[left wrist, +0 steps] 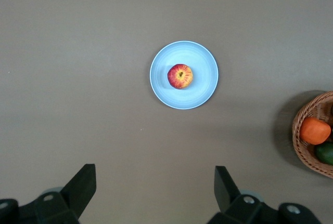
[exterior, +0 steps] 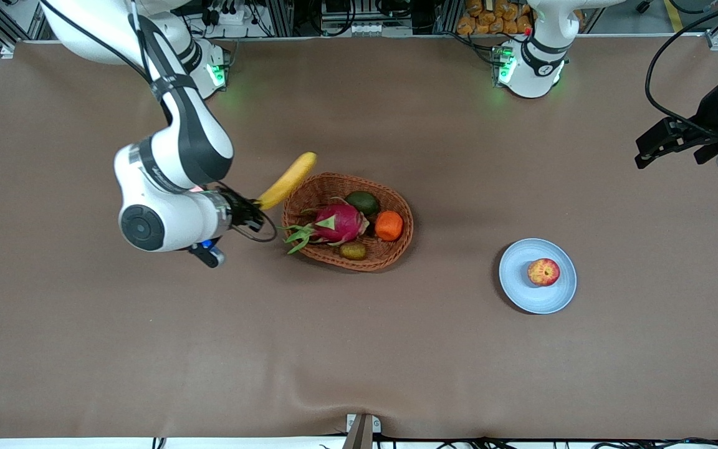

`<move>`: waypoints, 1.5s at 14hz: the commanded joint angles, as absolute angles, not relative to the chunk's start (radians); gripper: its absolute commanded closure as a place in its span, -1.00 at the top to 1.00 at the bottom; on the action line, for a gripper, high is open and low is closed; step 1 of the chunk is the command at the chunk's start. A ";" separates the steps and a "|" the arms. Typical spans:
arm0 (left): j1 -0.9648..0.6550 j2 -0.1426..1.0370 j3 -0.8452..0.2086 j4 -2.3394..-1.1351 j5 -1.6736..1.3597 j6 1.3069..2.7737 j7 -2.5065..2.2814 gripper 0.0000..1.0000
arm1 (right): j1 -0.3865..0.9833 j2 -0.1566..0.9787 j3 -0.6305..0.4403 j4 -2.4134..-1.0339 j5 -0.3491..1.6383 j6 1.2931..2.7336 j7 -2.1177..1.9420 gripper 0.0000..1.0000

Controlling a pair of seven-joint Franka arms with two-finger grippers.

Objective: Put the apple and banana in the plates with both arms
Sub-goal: 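Lift the yellow banana with the right gripper toward the pink plate, then lower the banana onto the pink plate and open the right gripper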

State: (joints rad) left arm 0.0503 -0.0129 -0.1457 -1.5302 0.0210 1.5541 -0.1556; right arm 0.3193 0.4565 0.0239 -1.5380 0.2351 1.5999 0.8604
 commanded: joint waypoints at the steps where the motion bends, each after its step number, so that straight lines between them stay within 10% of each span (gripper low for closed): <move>1: -0.004 -0.012 -0.092 -1.511 0.025 1.526 -0.140 1.00 | 0.243 0.414 0.032 -1.543 0.152 1.566 0.600 -1.00; 6: -0.038 -0.020 -0.054 -1.490 0.023 1.503 -0.140 1.00 | 0.046 0.390 0.031 -1.600 0.054 1.643 0.010 -1.00; 12: -0.044 -0.017 -0.057 -1.488 0.020 1.464 -0.138 1.00 | 0.025 0.344 0.032 -1.877 -0.020 1.974 -0.052 -1.00; 21: -0.032 -0.026 -0.051 -1.493 -0.014 1.408 -0.137 1.00 | 0.015 0.362 0.031 -1.950 -0.078 2.092 -0.057 -1.00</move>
